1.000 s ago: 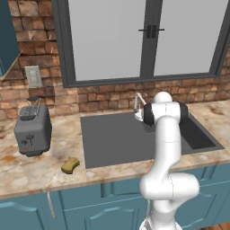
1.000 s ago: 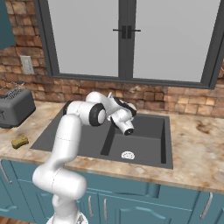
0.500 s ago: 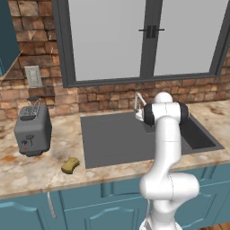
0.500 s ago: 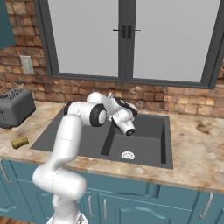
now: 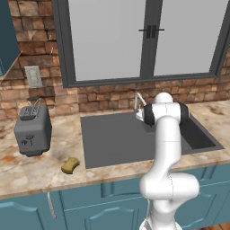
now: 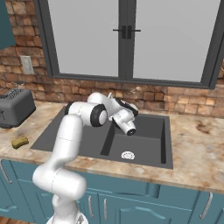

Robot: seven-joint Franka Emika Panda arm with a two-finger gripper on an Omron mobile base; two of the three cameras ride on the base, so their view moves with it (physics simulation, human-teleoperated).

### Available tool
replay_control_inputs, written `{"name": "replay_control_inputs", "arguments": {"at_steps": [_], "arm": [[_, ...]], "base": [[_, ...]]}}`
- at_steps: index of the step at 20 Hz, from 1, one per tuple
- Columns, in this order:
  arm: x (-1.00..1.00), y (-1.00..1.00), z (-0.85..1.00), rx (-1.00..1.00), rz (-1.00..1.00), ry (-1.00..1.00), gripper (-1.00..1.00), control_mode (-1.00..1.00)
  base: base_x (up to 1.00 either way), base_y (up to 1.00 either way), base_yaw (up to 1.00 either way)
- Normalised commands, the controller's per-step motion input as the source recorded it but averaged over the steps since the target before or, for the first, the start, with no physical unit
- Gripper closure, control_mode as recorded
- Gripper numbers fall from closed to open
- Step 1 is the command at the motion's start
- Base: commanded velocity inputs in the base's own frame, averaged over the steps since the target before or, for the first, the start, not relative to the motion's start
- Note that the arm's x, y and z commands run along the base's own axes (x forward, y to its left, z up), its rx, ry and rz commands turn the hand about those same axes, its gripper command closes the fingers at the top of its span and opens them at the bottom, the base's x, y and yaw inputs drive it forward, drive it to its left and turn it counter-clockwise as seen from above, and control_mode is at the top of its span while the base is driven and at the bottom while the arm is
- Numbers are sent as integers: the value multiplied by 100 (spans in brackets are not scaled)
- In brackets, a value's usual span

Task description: Soak the sponge with water for a few seconds and then drop it inside the sink.

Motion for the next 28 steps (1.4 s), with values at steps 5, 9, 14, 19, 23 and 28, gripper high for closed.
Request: {"name": "replay_control_inputs", "arguments": {"at_steps": [5, 9, 14, 19, 23, 28], "arm": [[10, -35, 0, 0, 0, 0, -100, -100], [34, -25, 0, 0, 0, 1, -100, -100], [55, -21, 0, 0, 0, 2, -100, -100], [46, -5, 0, 0, 0, 1, -100, -100], [45, 0, 0, 0, 0, 0, -100, -100], [56, -5, 0, 0, -1, 0, -100, -100]], "base": [[0, 0, 0], [0, 0, 0], [0, 0, 0], [0, 0, 0], [0, 0, 0], [0, 0, 0]]}}
